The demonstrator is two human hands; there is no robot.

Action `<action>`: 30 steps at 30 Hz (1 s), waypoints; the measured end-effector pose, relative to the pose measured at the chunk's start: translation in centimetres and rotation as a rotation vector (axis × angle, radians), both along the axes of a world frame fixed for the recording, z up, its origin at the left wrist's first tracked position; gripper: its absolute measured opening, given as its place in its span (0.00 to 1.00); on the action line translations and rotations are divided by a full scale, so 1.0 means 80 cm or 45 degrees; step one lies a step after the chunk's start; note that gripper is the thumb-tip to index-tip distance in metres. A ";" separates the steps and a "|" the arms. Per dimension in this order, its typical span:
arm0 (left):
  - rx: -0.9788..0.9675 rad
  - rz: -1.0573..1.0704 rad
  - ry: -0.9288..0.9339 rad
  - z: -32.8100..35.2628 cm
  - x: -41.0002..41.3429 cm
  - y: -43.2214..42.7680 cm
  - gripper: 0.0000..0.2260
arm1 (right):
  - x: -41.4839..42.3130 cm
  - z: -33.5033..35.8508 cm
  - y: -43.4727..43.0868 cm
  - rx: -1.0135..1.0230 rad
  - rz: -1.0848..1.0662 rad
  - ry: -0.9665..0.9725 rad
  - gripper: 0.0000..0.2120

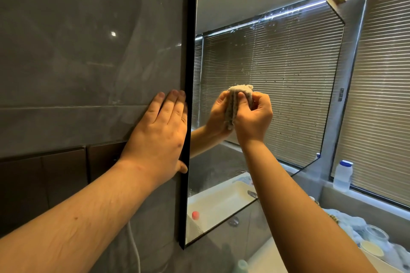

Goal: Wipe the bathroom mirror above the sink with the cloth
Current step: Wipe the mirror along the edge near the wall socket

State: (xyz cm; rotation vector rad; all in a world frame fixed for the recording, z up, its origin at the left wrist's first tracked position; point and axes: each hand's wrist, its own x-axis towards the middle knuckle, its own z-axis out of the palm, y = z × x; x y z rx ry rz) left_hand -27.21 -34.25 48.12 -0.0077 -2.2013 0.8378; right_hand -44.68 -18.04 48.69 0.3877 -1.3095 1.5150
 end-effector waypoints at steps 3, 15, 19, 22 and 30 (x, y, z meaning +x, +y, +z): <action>-0.007 0.022 -0.009 0.002 0.002 0.001 0.56 | -0.005 0.007 0.011 -0.071 -0.006 -0.095 0.08; -0.025 0.166 0.139 0.121 0.013 0.007 0.61 | 0.047 0.015 -0.022 0.153 0.022 0.100 0.10; -0.071 0.115 0.135 0.129 0.004 -0.013 0.63 | 0.063 0.018 -0.040 0.204 0.012 0.256 0.11; -0.093 0.071 0.168 0.124 -0.002 -0.020 0.62 | 0.054 0.020 -0.037 0.215 -0.008 0.289 0.12; -0.154 0.008 0.182 0.119 -0.005 -0.022 0.61 | 0.012 0.036 -0.009 0.072 -0.028 0.080 0.10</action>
